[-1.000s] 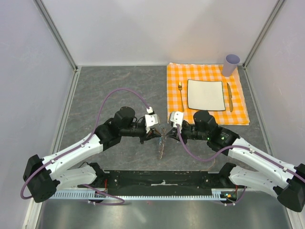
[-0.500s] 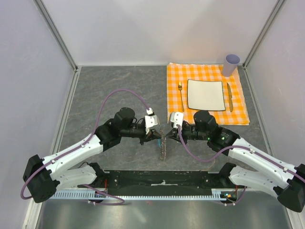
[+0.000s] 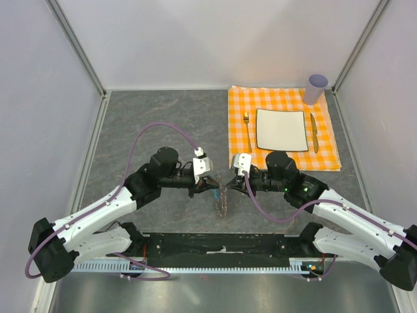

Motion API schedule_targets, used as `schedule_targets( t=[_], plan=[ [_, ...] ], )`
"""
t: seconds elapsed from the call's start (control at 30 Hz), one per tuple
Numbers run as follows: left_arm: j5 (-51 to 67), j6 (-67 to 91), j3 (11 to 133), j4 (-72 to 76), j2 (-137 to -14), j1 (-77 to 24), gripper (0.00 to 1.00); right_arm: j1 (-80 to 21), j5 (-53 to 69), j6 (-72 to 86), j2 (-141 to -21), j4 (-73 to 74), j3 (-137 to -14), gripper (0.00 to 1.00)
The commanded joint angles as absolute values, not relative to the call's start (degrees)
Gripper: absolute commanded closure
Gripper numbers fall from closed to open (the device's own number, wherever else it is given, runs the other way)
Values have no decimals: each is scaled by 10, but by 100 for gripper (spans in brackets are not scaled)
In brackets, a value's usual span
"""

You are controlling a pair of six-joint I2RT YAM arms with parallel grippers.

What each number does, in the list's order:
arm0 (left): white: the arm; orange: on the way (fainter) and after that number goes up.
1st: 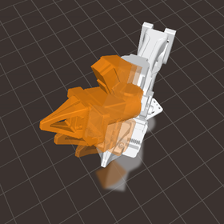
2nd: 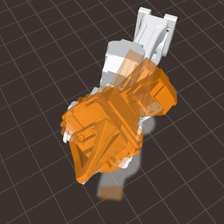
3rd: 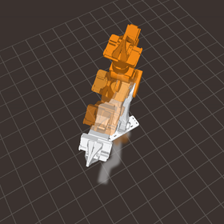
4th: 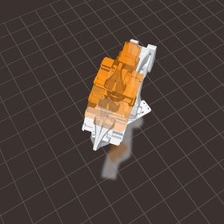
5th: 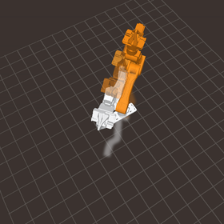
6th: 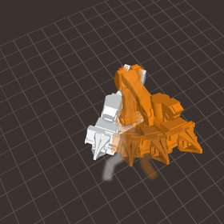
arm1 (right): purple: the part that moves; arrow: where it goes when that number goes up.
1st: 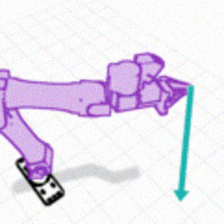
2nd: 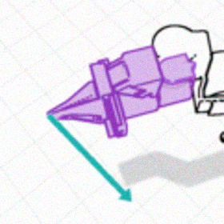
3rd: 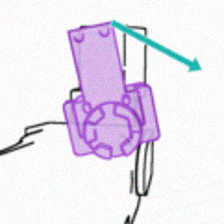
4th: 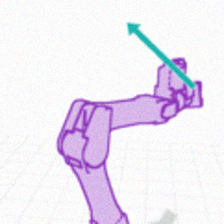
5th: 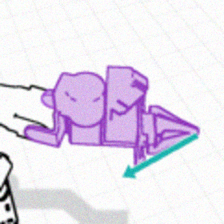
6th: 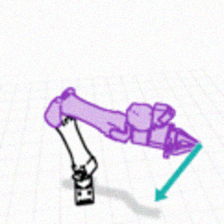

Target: Put the keys on the keyring

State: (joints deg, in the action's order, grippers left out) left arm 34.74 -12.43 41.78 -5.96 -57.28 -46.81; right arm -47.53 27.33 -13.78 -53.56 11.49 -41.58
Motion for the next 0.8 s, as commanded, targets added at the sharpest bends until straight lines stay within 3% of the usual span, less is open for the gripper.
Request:
schedule_targets(
  t=[0.0,0.77],
  plan=[
    [404,-119,417,-2,-560,-458,98,-480,296,-150,-530,97,-411,100],
    [449,-118,425,-4,-584,-447,98,-481,314,-146,-497,76,-402,100]
  ],
)
